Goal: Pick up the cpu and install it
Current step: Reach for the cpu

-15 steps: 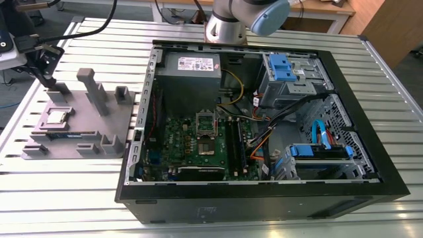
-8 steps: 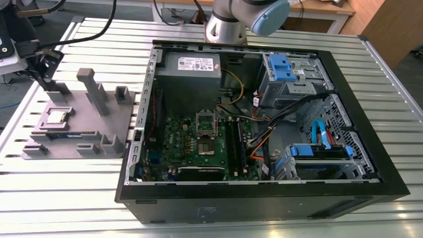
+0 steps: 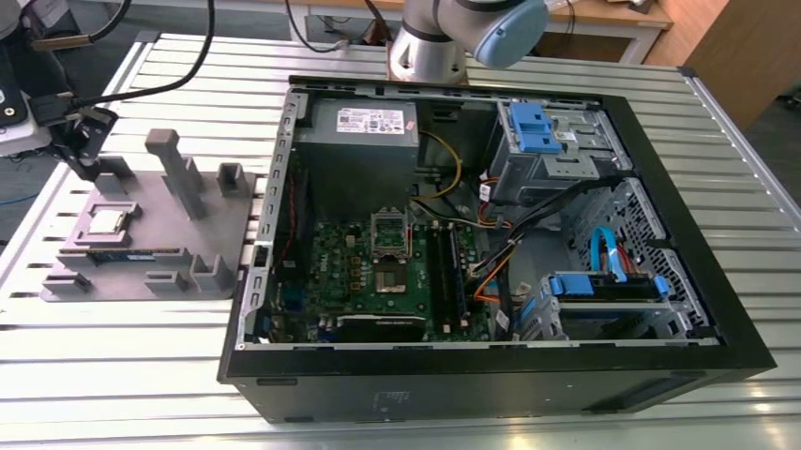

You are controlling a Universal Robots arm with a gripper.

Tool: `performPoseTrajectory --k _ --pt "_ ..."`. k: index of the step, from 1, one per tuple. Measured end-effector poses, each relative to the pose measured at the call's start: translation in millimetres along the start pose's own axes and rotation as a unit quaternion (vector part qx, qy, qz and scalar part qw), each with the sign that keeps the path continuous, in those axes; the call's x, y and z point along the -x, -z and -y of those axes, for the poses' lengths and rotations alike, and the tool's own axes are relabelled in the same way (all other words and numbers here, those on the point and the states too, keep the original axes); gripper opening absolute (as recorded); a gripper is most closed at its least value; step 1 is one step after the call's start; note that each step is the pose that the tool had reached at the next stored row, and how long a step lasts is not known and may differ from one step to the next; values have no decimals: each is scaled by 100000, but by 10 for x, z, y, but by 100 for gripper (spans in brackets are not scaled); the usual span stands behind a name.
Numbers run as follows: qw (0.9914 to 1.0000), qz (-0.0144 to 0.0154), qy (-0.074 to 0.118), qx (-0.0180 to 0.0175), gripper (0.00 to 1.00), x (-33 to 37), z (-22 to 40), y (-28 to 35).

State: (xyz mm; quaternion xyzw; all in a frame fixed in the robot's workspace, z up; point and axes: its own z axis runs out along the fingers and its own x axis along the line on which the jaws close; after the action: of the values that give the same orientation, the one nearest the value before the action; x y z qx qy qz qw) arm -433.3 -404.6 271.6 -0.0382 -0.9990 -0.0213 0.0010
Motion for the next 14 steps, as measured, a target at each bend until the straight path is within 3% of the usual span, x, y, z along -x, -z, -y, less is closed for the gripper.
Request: performPoseTrajectory --k 14 --pt "100000 -34 -5 -3 11 -30 5 -48"
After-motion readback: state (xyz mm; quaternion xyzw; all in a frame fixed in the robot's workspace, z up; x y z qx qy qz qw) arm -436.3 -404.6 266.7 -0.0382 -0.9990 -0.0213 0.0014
